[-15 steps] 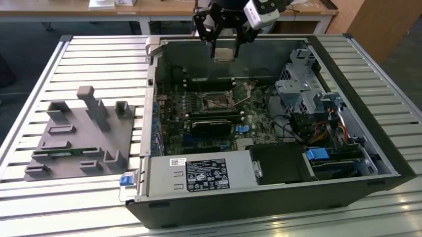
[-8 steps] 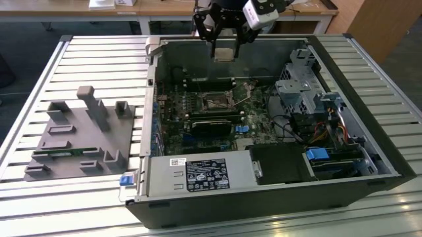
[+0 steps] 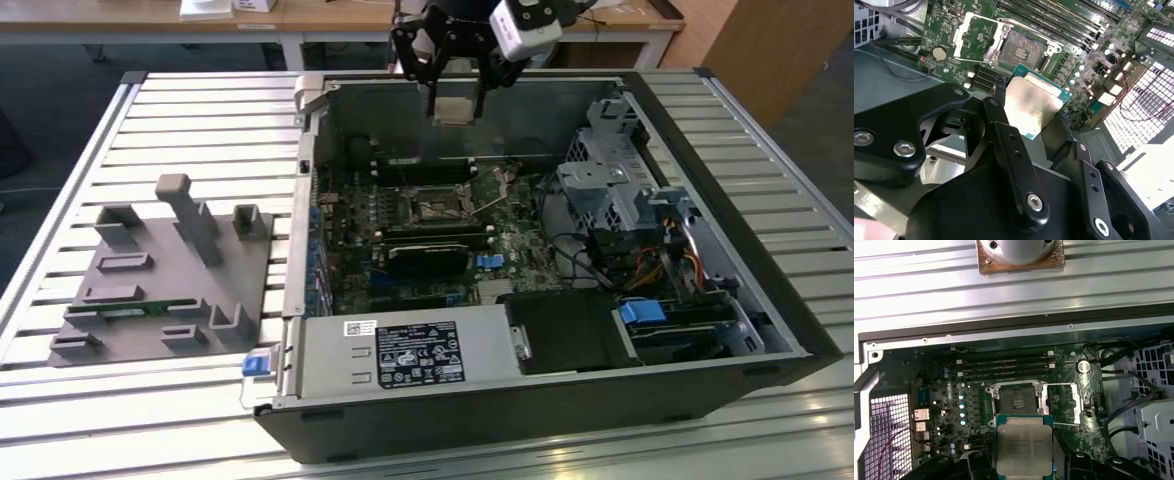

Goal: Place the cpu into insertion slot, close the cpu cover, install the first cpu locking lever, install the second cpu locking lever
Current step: 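Place the cpu into insertion slot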

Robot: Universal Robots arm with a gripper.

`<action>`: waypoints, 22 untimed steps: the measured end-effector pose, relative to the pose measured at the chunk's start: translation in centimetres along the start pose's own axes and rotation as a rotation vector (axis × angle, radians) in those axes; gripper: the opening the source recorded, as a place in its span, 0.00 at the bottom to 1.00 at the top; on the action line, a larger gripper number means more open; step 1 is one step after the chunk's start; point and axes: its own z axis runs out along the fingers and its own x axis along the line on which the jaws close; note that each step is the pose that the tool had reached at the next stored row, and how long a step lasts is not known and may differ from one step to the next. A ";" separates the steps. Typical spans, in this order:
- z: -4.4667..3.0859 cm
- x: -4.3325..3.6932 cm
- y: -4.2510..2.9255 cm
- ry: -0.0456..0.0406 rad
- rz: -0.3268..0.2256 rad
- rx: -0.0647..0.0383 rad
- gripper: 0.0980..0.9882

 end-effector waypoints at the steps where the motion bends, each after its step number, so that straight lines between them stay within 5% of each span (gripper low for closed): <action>1: 0.00 0.00 0.00 -0.0003 0.003 0.000 0.49; 22: 0.03 0.00 0.00 -0.0070 0.077 -0.002 0.49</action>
